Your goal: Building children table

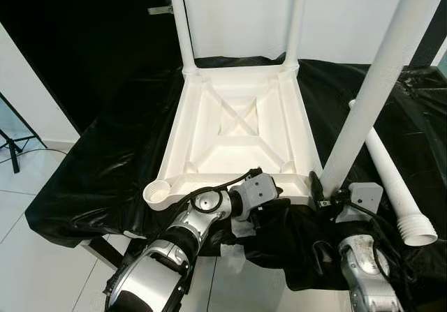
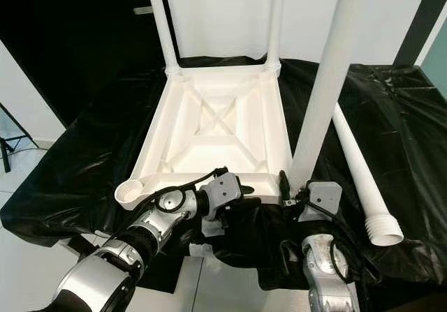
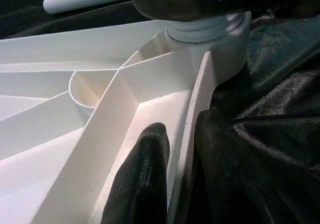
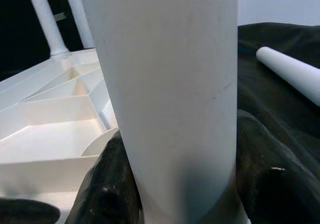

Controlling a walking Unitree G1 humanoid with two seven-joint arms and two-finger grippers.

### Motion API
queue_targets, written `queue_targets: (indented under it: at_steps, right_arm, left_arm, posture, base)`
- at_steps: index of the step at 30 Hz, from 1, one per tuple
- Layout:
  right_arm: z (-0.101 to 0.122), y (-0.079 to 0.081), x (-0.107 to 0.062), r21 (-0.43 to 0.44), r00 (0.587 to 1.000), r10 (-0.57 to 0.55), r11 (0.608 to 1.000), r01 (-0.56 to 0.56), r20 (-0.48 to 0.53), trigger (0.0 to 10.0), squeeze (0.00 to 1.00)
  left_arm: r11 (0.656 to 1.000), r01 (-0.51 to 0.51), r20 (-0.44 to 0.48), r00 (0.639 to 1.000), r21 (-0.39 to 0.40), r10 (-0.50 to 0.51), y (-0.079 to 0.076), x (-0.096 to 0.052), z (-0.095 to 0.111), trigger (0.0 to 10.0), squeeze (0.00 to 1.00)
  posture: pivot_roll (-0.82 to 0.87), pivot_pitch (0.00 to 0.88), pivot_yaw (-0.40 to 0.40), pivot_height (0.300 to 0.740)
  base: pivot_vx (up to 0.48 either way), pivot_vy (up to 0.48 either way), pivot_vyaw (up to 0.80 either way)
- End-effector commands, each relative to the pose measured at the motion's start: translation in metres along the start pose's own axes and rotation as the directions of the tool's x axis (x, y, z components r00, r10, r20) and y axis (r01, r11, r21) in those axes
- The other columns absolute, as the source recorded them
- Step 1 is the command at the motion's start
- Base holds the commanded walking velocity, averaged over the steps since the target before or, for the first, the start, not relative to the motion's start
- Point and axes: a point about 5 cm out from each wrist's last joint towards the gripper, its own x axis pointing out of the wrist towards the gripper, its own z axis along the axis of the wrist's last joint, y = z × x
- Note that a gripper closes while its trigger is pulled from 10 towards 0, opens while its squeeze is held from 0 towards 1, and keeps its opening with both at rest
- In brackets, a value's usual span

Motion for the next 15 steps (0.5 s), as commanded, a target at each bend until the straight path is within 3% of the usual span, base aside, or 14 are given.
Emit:
queue_targets:
  at_steps: [1,4,5,6,7,13,14,15]
  right_arm:
    - [-0.015,0.008,-0.008,0.012,0.996,-0.004,1.0,0.005,-0.085,0.0,0.0]
    - [-0.016,0.014,-0.006,0.012,0.996,-0.011,1.0,0.012,-0.084,0.0,0.0]
    - [-0.016,0.016,-0.006,0.008,0.996,-0.008,1.0,0.008,-0.085,7.6,0.0]
    - [-0.016,0.017,-0.005,0.01,0.996,0.002,1.0,-0.001,-0.084,10.0,0.0]
    - [-0.015,0.02,-0.004,0.028,0.997,0.022,0.999,-0.02,-0.074,10.0,1.0]
    - [-0.014,0.027,-0.004,0.036,0.978,0.195,0.981,-0.193,-0.079,10.0,1.0]
    - [-0.015,0.028,-0.006,0.03,0.964,0.251,0.968,-0.249,-0.086,10.0,0.32]
    - [-0.015,0.028,-0.007,0.026,0.955,0.284,0.959,-0.283,-0.09,10.0,0.32]
  left_arm:
    - [0.996,0.007,-0.162,0.987,-0.09,-0.022,-0.017,-0.009,-0.035,10.0,0.0]
    - [0.996,0.007,-0.158,0.987,-0.088,-0.021,-0.015,-0.008,-0.033,10.0,0.0]
    - [0.996,0.006,-0.157,0.987,-0.086,-0.02,-0.015,-0.007,-0.032,10.0,0.0]
    - [0.996,0.005,-0.156,0.988,-0.085,-0.018,-0.014,-0.007,-0.032,10.0,0.0]
    - [0.996,0.005,-0.155,0.988,-0.085,-0.018,-0.014,-0.007,-0.031,10.0,0.0]
    - [0.996,0.005,-0.157,0.987,-0.088,-0.018,-0.015,-0.008,-0.033,10.0,0.0]
    - [0.996,0.006,-0.158,0.987,-0.089,-0.02,-0.016,-0.008,-0.033,10.0,0.0]
    - [0.996,0.007,-0.158,0.987,-0.089,-0.021,-0.016,-0.007,-0.033,10.0,0.0]
  posture:
    - [-0.11,0.0,0.066,0.74]
    - [-0.11,0.0,0.065,0.74]
    - [-0.11,0.0,0.065,0.74]
    - [-0.11,0.0,0.064,0.74]
    - [-0.11,0.0,0.062,0.74]
    - [-0.11,0.0,0.061,0.74]
    - [-0.11,0.0,0.058,0.74]
    - [-0.11,0.0,0.057,0.74]
  base:
    - [0.0,0.0,0.0]
    - [0.0,0.0,0.0]
    - [0.0,0.0,0.0]
    - [0.0,0.0,0.0]
    - [0.0,0.0,0.0]
    - [0.0,0.0,0.0]
    - [0.0,0.0,0.0]
    - [0.0,0.0,0.0]
